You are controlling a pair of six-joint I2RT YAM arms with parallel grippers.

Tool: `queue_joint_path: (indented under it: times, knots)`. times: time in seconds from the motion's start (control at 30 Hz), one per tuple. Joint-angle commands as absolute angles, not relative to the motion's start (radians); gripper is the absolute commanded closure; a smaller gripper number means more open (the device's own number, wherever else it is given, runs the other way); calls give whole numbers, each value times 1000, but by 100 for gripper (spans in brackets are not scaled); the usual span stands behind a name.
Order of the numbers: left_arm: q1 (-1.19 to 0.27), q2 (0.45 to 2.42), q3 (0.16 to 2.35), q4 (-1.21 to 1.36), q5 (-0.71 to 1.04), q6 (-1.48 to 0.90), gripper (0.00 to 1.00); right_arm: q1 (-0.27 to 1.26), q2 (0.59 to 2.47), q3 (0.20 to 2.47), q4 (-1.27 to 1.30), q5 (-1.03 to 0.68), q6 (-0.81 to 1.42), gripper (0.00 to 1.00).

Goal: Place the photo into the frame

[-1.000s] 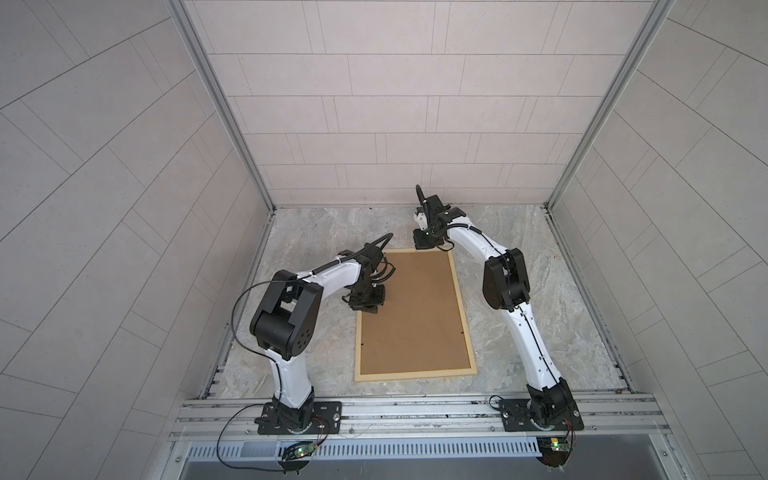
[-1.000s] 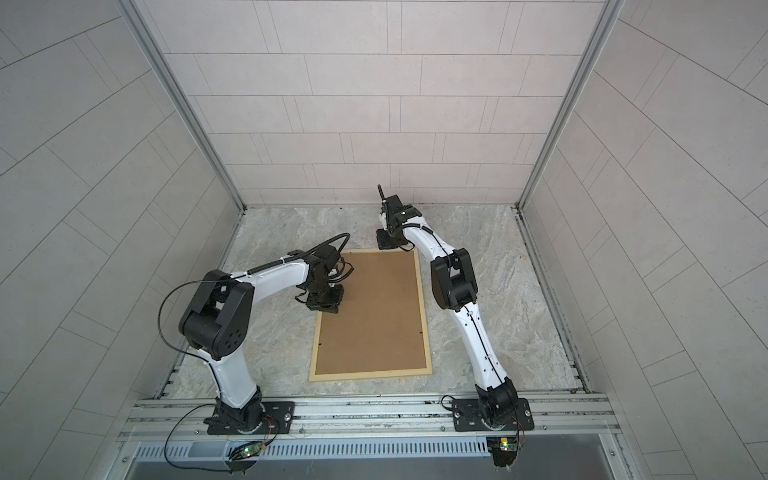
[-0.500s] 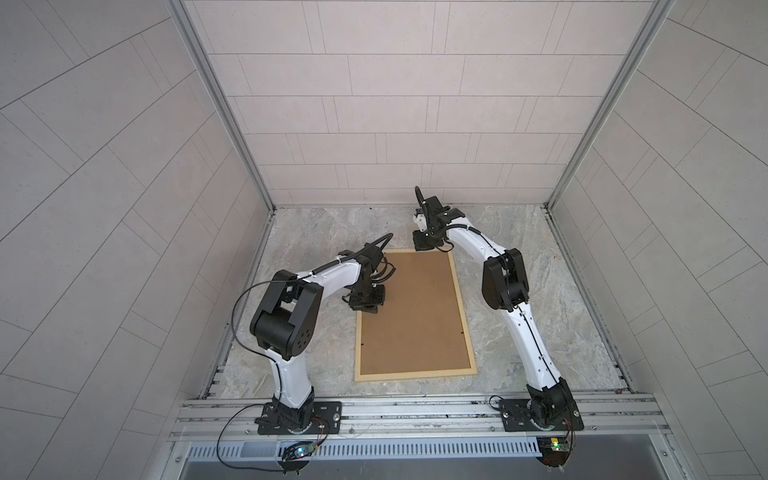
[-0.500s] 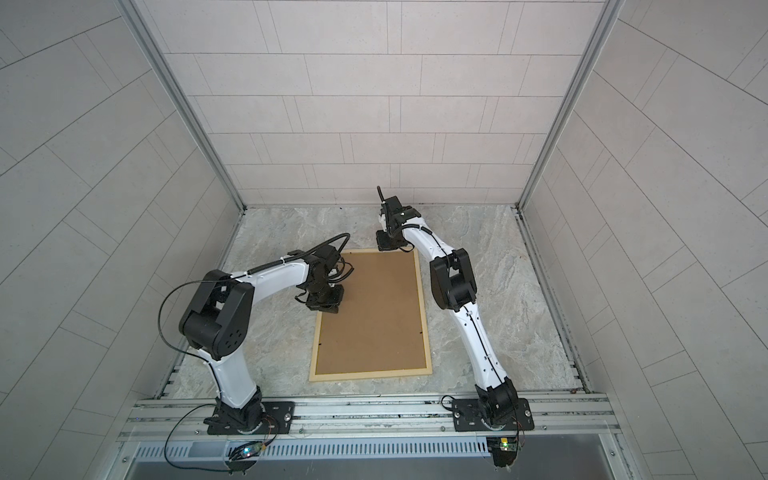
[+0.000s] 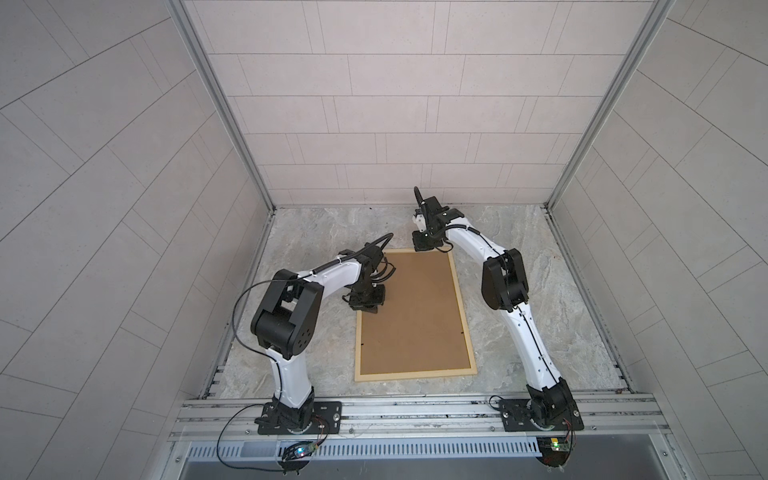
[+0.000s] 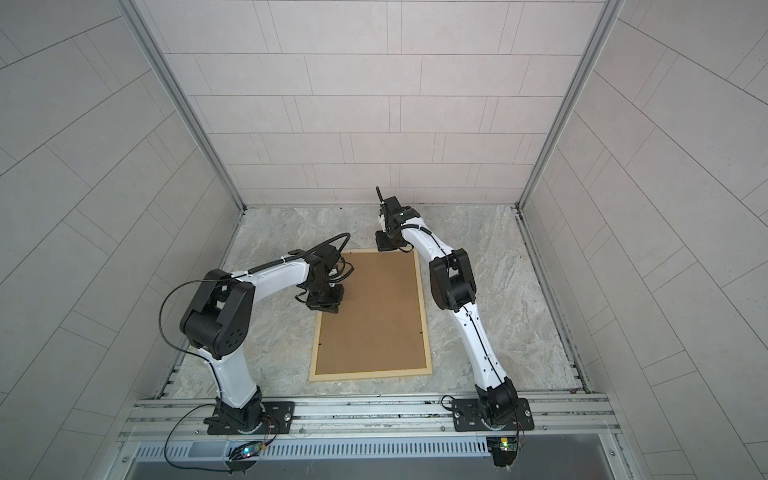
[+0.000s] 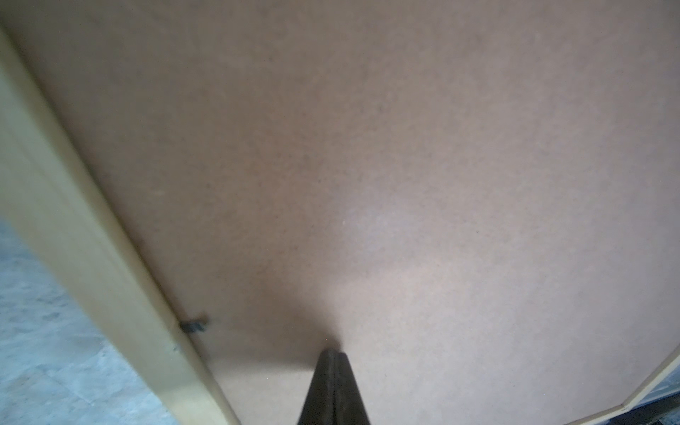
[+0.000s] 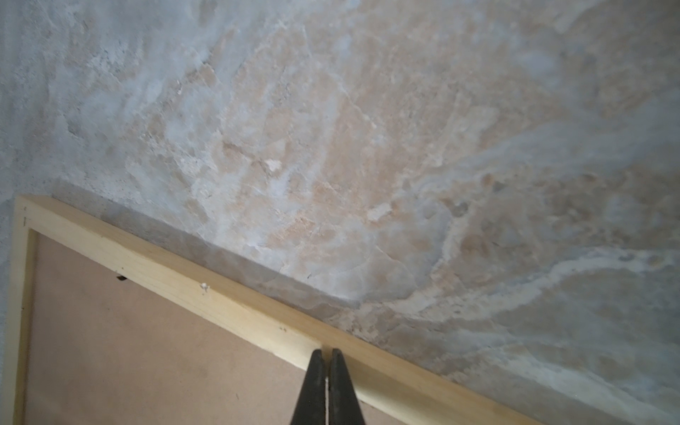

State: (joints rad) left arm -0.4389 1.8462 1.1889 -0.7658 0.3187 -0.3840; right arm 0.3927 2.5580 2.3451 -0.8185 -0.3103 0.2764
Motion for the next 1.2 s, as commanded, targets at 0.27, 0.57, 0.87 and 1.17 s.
queue_joint_path:
  times: [0.27,0.57,0.87,1.17]
  knots:
    - [-433,1881,1193,-774,310,-373,98,410,2556,2309,-929,-304,250,100]
    - [-433,1879,1192,-776,309,-374,98,416,2547,2293,-948,-294,253,100]
    - [-433,1875,1191,-775,310,-374,98,409,2548,2263,-936,-277,268,100]
    - [-433,1879,1195,-774,315,-374,98,407,2522,2261,-910,-296,268,100]
